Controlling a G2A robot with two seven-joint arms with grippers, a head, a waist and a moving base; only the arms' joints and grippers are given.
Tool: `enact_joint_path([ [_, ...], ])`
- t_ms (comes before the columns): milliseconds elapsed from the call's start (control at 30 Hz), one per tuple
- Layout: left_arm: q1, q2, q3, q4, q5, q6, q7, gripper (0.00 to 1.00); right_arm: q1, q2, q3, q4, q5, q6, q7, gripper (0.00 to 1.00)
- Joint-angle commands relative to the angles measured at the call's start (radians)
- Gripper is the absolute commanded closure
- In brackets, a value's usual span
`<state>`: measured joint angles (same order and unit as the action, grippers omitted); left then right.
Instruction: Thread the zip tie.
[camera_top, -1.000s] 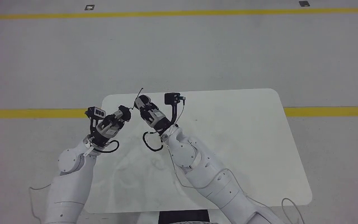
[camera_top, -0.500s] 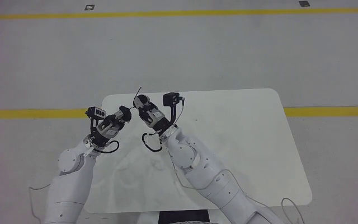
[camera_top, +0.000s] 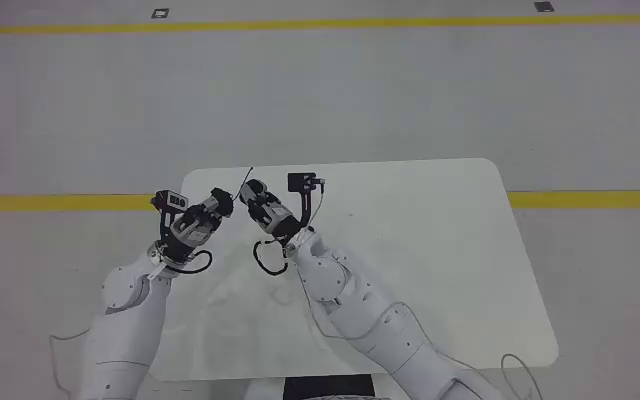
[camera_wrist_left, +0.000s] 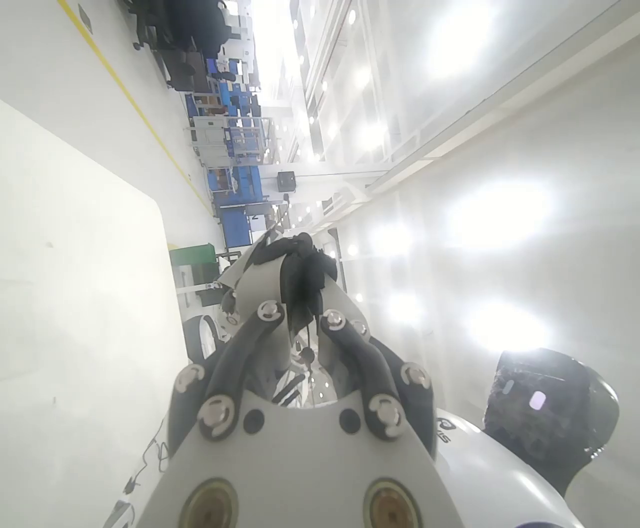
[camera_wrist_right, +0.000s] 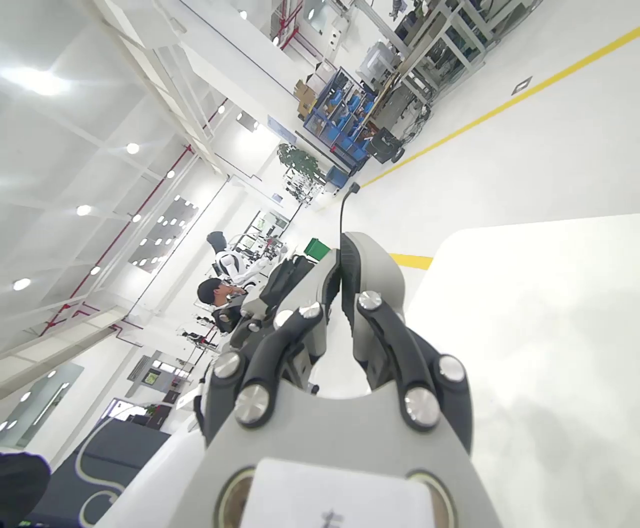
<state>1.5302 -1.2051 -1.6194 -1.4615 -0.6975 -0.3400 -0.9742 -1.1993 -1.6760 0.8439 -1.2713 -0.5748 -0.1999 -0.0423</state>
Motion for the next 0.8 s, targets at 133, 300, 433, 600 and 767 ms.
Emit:
enact_joint_path([
  [133, 0.004, -0.001, -0.004, -0.004, 0.0, 0.0, -0.001, 1.0, -0.005, 0.001, 0.007, -0.012, -0.014, -0.012, -0.028, 1.0],
  [300, 0.009, -0.001, -0.007, -0.01, 0.001, 0.0, -0.003, 1.0, -0.012, 0.004, 0.011, -0.027, -0.045, -0.027, -0.056, 1.0],
  [433, 0.012, -0.002, -0.008, -0.013, 0.002, 0.0, -0.006, 1.0, -0.018, 0.005, 0.014, -0.037, -0.063, -0.035, -0.074, 1.0],
  [600, 0.013, -0.002, -0.008, -0.015, 0.001, 0.0, -0.009, 1.0, -0.022, 0.006, 0.017, -0.046, -0.074, -0.038, -0.083, 1.0],
  [767, 0.013, -0.002, -0.009, -0.014, 0.002, 0.0, -0.01, 1.0, -0.026, 0.007, 0.023, -0.054, -0.086, -0.041, -0.102, 1.0],
])
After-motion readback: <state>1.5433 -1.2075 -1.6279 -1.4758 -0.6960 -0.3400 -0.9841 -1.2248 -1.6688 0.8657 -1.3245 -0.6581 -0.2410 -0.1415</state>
